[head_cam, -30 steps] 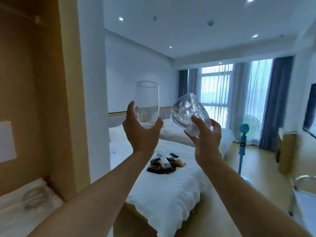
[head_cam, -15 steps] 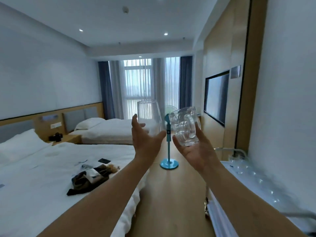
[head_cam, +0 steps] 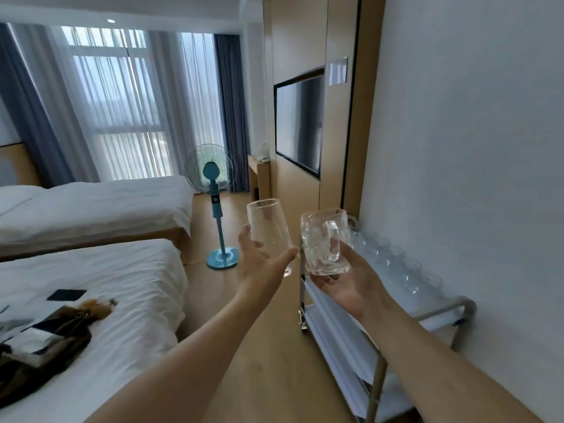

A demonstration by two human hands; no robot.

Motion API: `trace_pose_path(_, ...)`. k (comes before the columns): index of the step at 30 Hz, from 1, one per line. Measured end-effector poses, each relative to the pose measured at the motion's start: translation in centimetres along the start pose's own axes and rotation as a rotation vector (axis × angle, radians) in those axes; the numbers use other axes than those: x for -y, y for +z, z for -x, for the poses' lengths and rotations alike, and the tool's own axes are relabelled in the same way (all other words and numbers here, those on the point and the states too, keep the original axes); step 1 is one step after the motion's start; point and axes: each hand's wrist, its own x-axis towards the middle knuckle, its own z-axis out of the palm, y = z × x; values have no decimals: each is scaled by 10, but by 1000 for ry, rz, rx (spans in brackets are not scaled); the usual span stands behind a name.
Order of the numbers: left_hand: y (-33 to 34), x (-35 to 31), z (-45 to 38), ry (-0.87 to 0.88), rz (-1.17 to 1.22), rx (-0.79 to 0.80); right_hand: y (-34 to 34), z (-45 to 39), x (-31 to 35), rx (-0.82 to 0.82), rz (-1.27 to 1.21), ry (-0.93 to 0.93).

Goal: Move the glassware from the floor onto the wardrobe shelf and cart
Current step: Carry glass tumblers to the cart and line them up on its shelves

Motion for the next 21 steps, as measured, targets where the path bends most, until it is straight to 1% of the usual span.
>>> trace_pose_path(3, 10, 26, -22, -52, 9, 48, -15, -22, -6, 36, 44, 22)
trace_pose_path(6, 22, 49, -47, -97, 55, 112, -25, -47, -8, 112, 16, 47)
trace_pose_path(10, 37, 76, -83, -129, 68, 142, -35, -98, -15, 89, 37, -11)
trace_pose_path(14, 57, 99, -133, -140, 28, 160, -49, -165, -8, 149, 18, -26)
trace_pose_path(17, 69, 115, -172, -157, -2, 173, -68, -222, -1, 123, 36, -10)
trace_pose_path(21, 90, 140, -222, -180, -61, 191, -92, -285, 1, 62, -12, -1)
